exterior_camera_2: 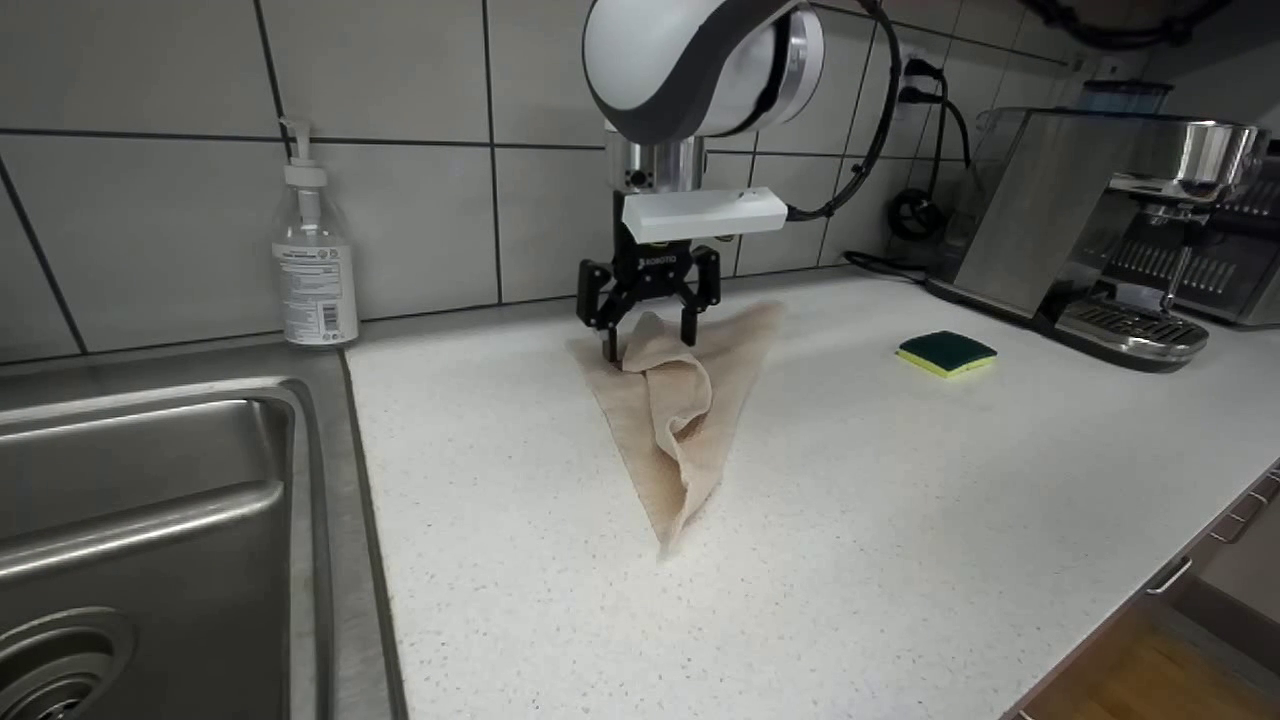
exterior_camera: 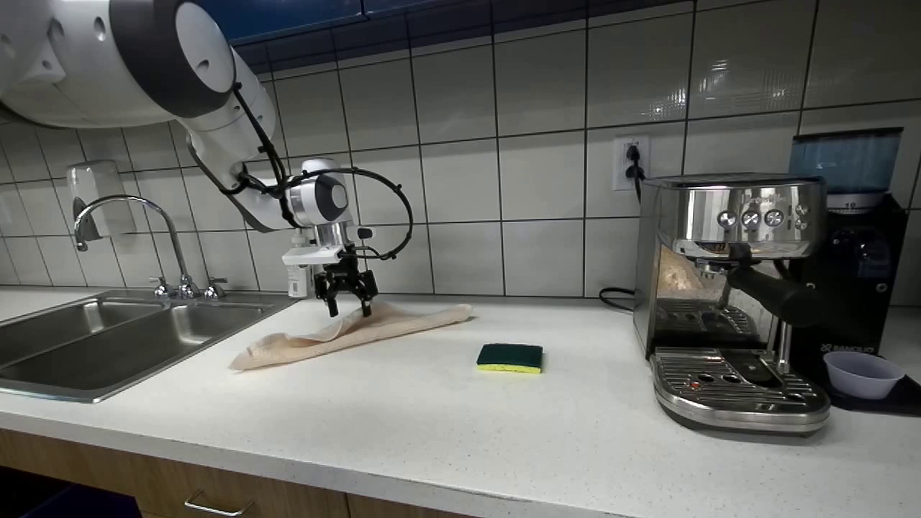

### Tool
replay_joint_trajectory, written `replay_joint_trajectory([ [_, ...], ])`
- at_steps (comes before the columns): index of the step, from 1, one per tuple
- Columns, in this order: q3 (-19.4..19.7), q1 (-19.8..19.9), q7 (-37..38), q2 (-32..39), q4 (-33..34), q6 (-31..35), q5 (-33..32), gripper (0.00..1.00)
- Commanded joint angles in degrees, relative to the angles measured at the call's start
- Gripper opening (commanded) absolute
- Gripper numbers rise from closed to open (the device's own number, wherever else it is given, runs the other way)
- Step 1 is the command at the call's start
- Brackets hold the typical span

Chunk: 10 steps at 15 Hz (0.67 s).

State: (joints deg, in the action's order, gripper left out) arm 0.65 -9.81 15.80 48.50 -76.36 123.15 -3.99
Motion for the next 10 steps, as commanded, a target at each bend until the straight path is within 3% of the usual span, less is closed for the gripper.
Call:
replay_joint_trajectory([
  [1,-0.13,0.29,-0.77,1.67,3.4,-2.84,0.7,1.0],
  [10,-0.92,0.51,-0.56,4.2,7.16,-3.78,3.38,1.0],
])
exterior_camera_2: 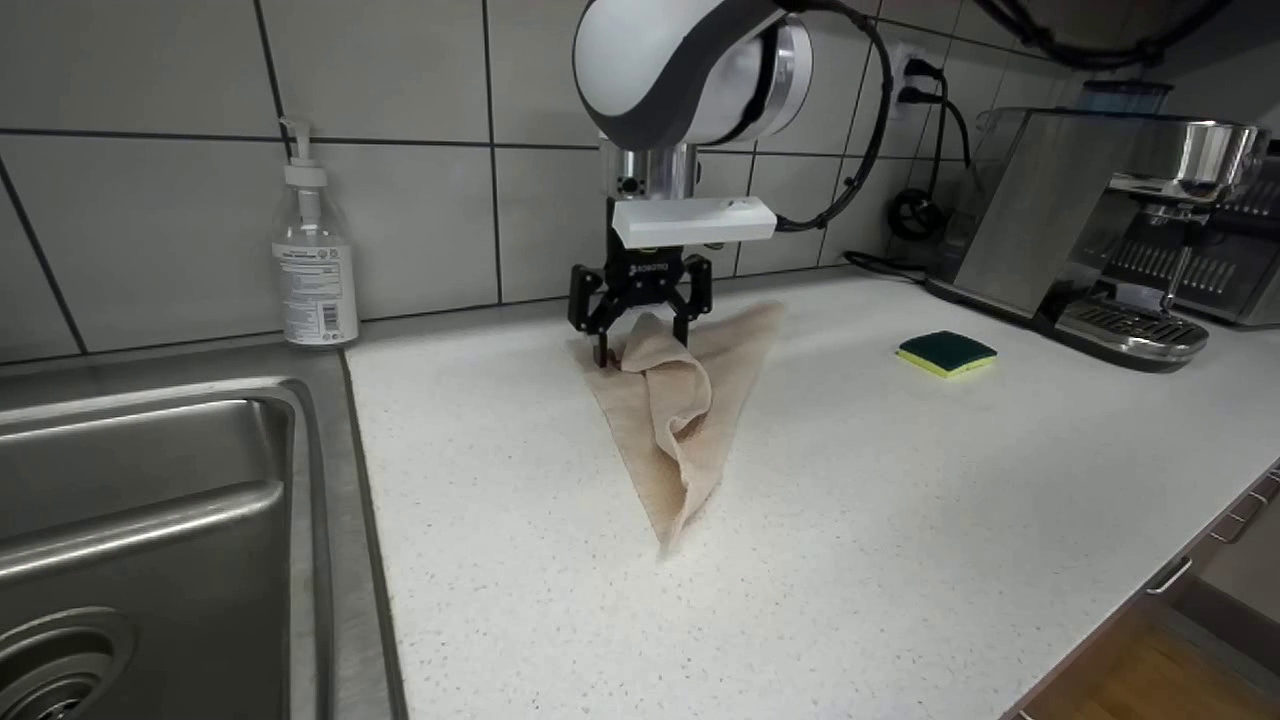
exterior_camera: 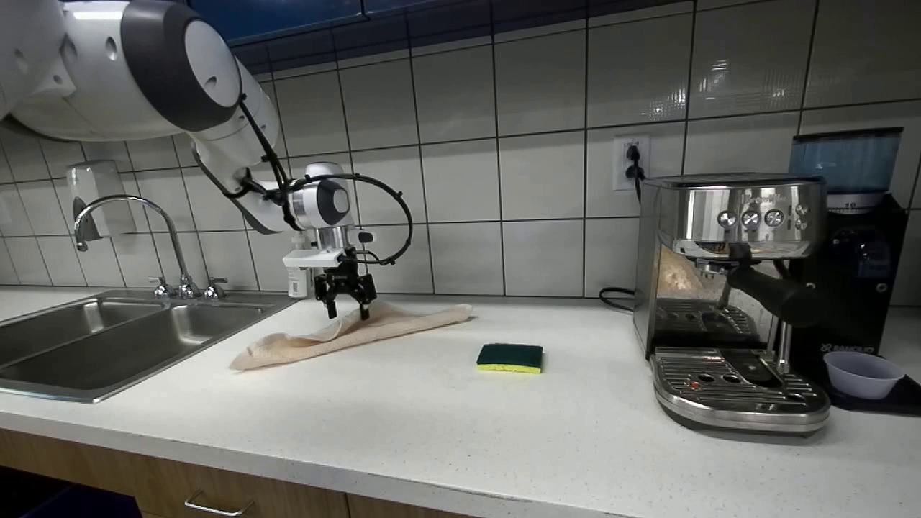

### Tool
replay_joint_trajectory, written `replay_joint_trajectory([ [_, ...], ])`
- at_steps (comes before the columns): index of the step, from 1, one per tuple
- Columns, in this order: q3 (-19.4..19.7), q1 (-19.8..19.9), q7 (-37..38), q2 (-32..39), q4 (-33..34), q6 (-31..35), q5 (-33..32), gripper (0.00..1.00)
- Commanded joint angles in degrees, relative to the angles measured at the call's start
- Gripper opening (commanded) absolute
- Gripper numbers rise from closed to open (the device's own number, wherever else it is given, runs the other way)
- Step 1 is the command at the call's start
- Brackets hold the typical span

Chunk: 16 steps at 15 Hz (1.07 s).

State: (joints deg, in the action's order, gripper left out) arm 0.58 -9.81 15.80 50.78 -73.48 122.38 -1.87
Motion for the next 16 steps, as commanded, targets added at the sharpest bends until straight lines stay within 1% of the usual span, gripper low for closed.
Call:
replay_joint_trajectory([
  [1,-0.87,0.48,-0.52,2.22,4.83,-3.17,1.52,1.0],
  [16,-1.98,0.23,-0.23,7.34,14.3,-7.41,3.76,1.0],
])
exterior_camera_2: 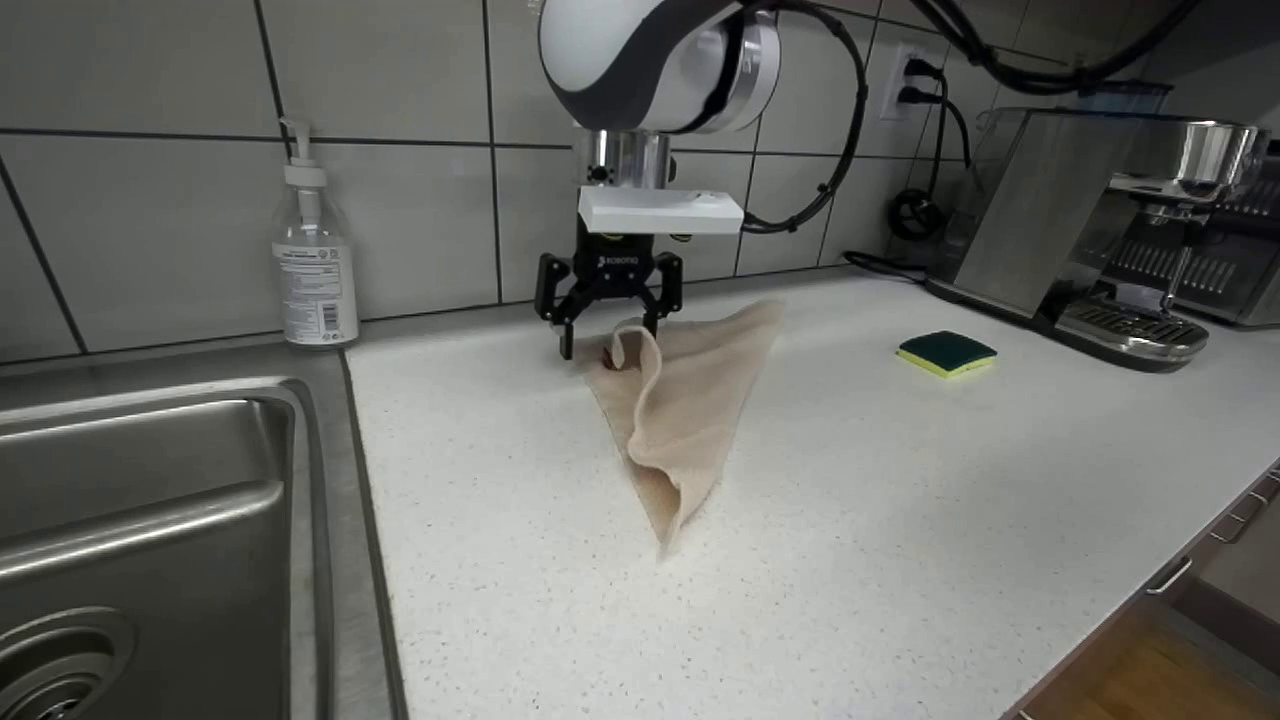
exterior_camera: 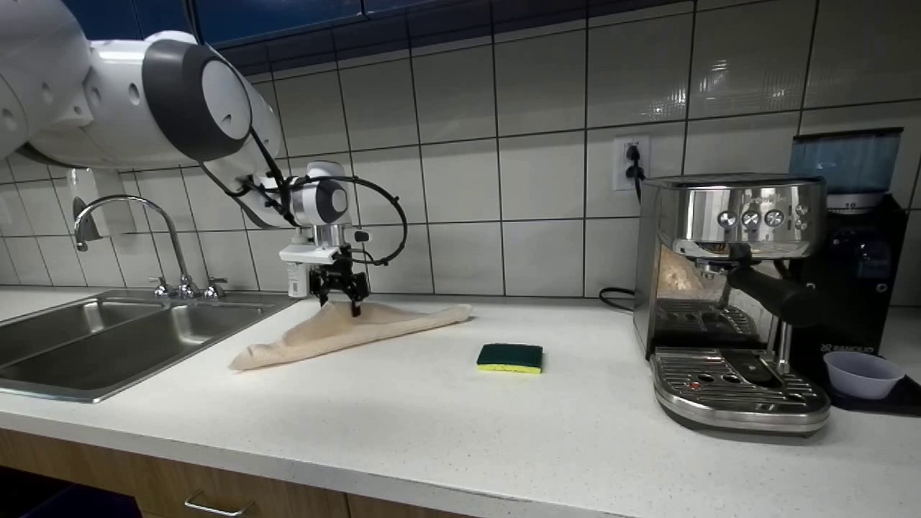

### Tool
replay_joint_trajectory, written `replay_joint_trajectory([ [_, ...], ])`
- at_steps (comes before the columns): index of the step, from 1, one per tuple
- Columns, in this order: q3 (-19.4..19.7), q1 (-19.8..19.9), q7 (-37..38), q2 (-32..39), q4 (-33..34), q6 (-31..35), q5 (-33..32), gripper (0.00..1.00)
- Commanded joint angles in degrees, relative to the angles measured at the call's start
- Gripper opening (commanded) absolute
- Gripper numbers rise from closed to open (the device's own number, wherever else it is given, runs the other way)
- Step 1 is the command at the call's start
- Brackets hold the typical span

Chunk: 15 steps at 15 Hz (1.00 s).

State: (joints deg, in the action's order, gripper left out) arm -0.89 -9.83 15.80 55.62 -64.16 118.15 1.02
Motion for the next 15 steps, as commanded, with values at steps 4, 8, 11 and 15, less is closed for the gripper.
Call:
replay_joint_trajectory([
  [4,-0.44,0.38,-0.42,3.22,6.02,-3.19,0.84,1.0],
  [8,-0.54,0.8,-0.78,2.38,5.16,-2.96,1.05,1.0],
  [11,-0.66,1.28,-1.03,1.15,3.81,-2.33,1.33,1.0],
  [15,-0.59,2.05,-0.97,0.18,2.93,-1.84,1.91,1.0],
])
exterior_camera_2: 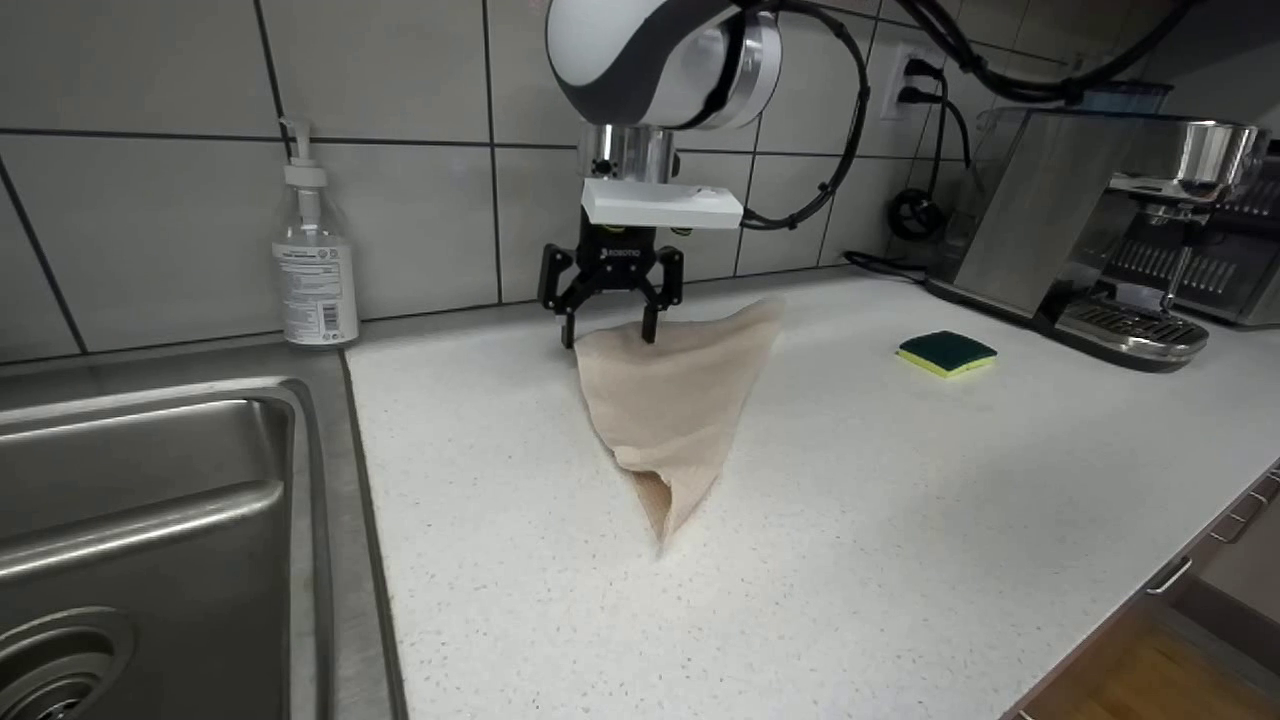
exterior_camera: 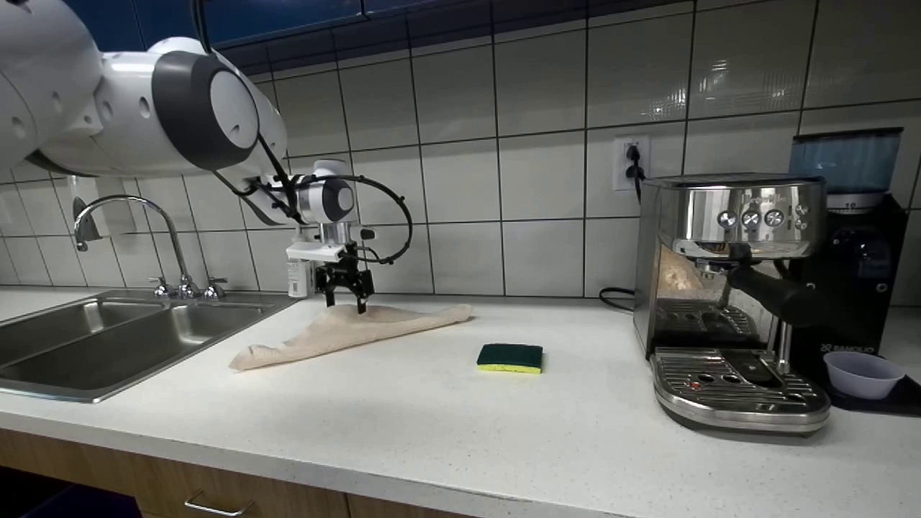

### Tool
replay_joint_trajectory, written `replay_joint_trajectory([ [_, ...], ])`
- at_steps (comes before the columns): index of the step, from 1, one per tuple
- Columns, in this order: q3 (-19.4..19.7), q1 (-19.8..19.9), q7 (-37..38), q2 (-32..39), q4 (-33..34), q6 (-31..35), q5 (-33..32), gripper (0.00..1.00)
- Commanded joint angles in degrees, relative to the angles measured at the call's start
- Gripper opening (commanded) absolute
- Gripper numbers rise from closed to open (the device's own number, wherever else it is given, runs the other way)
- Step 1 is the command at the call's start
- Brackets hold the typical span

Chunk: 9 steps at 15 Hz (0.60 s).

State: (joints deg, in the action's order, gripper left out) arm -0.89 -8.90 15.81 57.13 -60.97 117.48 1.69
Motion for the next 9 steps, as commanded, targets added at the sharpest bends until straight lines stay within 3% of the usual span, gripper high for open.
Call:
replay_joint_trajectory([
  [1,-0.63,1.33,-0.92,-1.56,-0.45,-1.12,1.55,1.0],
  [9,-0.8,1.76,-0.78,-2.96,-1.42,-0.41,2.7,1.0],
])
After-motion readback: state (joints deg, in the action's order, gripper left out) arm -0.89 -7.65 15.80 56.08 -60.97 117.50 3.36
